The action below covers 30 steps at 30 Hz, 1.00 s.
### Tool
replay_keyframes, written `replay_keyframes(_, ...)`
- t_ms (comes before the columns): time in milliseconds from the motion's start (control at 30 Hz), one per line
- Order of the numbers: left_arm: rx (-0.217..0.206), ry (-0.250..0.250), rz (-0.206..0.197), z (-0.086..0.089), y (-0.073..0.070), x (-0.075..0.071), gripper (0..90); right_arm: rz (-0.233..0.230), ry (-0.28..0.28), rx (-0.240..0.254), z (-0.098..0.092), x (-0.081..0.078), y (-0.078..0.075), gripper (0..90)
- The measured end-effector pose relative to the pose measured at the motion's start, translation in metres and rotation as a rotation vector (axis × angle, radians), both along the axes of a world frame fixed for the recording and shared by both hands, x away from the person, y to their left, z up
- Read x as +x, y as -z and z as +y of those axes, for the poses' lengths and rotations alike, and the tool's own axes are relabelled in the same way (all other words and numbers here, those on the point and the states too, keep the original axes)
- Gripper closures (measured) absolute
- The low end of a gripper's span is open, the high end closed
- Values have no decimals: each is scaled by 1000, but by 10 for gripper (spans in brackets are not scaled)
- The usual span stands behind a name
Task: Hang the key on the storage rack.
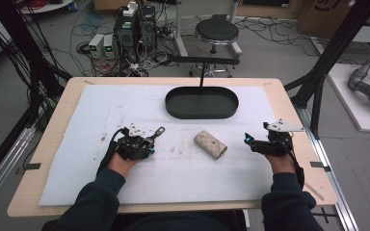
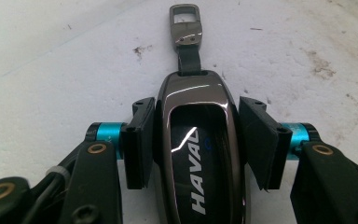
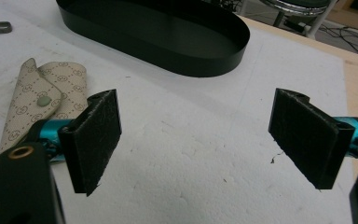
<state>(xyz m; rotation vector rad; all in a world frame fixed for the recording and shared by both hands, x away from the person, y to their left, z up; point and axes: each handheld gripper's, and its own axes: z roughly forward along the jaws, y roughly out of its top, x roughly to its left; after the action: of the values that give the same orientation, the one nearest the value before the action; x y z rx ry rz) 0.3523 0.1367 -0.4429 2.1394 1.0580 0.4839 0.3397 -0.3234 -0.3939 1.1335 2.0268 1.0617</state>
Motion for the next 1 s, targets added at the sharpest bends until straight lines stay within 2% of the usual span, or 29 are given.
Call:
replay_keyframes(233, -23, -17, 21, 1, -1, 2, 484, 2, -1, 3, -1, 0, 0, 172)
replay_keyframes(267, -46, -25, 23, 2, -2, 2, 485, 0, 4, 3, -2, 0, 0, 172)
replay_keyframes(300, -46, -25, 23, 2, -2, 2, 485, 0, 4, 3, -2, 0, 0, 172)
replay_keyframes(367, -81, -27, 5, 4, -6, 2, 485, 0, 6, 7, -2, 0, 0, 172)
replay_keyframes(467, -137, -17, -42, 5, -17, 1, 485, -3, 13, 11, -4, -1, -1, 172)
replay_keyframes(533, -159, -10, -76, 4, -27, 3, 486, -13, 14, 17, -5, -1, -3, 172)
replay_keyframes(733, -187, -20, -125, -2, -47, 11, 486, -16, 13, 26, -7, 2, -2, 172)
replay_keyframes(1000, -229, -29, -189, -9, -95, 36, 486, -17, 3, 40, -9, 6, -1, 172)
